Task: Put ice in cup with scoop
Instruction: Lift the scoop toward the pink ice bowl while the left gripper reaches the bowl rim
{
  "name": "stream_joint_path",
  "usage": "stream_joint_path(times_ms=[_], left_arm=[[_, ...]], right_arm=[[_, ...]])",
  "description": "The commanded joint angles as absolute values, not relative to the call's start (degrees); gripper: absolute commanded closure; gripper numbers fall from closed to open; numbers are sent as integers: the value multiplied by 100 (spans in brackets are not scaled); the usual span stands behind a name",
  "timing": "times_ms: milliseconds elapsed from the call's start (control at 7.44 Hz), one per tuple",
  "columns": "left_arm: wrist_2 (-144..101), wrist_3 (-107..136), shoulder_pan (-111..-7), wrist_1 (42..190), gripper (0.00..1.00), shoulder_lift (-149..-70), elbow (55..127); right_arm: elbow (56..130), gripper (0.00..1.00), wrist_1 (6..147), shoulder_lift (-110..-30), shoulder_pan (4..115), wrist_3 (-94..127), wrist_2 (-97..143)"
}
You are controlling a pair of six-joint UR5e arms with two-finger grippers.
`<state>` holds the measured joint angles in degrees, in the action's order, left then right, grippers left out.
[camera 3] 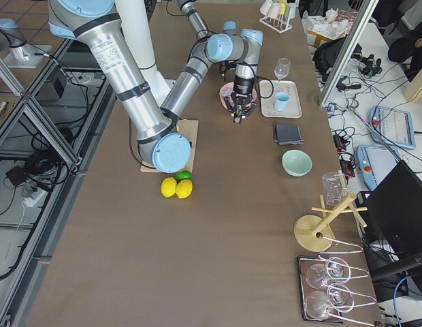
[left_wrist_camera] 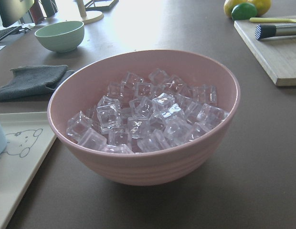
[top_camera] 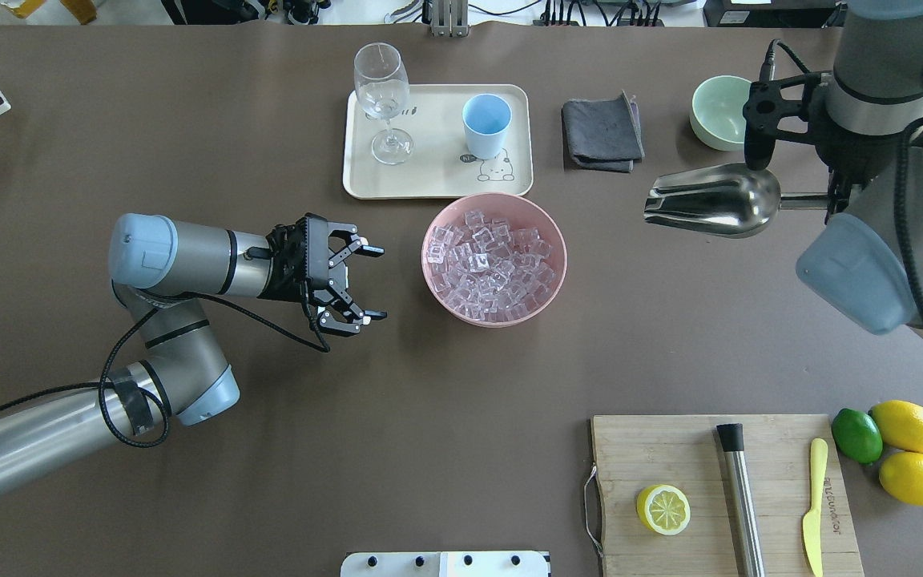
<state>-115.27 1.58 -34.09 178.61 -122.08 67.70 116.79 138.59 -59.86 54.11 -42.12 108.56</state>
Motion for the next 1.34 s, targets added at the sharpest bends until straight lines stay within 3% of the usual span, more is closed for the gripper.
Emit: stream_joint_path(times_ms=[0, 537, 1209], left_arm=[[-11373, 596, -3375, 18290, 1, -12462, 6286], [-11373, 624, -3384, 17721, 1, -12831, 6047], [-11373, 615, -3287, 17482, 1, -13008, 6047]], right_arm=[[10797, 100, 14071, -5137, 5195, -4798, 10512], [9688, 100, 14843, -3878, 4933, -4816, 10117], [9572, 100, 15143, -3762, 4289, -4500, 9835]])
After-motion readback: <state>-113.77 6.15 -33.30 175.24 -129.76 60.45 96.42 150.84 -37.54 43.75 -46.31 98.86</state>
